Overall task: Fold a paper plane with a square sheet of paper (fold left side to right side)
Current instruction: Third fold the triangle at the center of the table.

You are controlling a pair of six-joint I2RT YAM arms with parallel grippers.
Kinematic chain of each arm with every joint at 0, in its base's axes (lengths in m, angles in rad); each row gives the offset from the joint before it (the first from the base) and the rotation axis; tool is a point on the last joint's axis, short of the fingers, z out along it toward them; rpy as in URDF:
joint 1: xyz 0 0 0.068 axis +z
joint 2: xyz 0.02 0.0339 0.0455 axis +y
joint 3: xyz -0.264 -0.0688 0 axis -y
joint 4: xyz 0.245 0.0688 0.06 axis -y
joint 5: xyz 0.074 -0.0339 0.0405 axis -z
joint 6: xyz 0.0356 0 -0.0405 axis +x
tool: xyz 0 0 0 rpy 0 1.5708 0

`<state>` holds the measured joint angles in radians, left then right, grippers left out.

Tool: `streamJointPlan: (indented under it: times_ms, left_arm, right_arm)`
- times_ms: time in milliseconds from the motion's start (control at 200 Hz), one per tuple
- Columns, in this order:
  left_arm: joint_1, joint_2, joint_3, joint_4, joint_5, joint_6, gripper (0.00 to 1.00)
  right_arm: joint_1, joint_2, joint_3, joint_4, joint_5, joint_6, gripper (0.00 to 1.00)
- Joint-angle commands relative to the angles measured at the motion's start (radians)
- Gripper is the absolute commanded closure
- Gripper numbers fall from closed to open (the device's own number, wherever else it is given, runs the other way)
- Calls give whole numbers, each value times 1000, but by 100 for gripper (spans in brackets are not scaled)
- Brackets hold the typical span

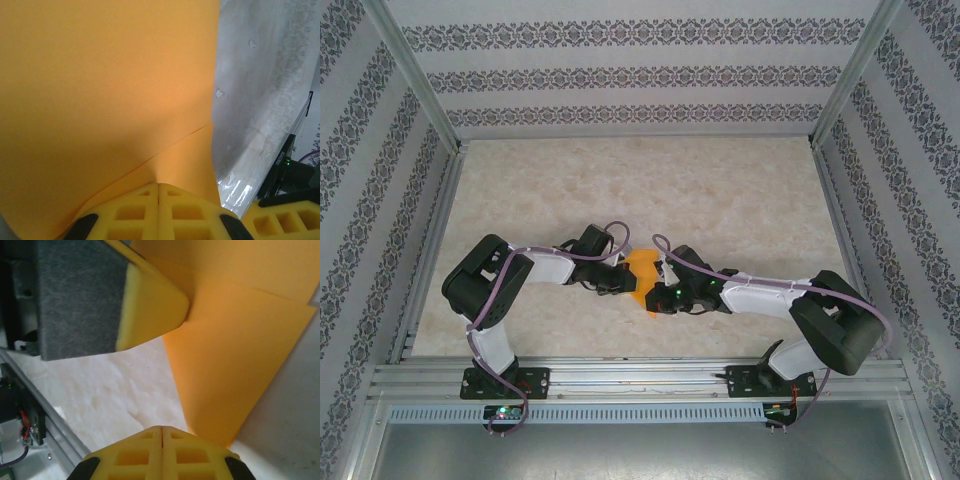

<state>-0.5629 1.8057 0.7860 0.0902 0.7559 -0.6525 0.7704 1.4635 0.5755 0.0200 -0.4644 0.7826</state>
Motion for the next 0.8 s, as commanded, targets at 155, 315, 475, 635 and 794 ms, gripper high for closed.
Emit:
streamJointPlan:
  times_ms: [155,315,475,635,794]
  left_arm:
    - [-9,43,-13,-58,-96,8,100]
    - [-9,34,-10,-57,-95,6,100]
    - [-9,-8,-3,-59,-96,17,95]
    - [-10,-88,-6,-51,-110,28,89]
    - [-10,-182,-61,-1,-110,14,91]
  right_arm:
    - [9,56,11,-28,51,-14,100]
    - [9,75,1,-75,78,-16,100]
    - [12,107,-6,-108,100,-8,100]
    - [21,123,6,-169,149,-5,100]
    - [27,120,30,-239,206,-14,100]
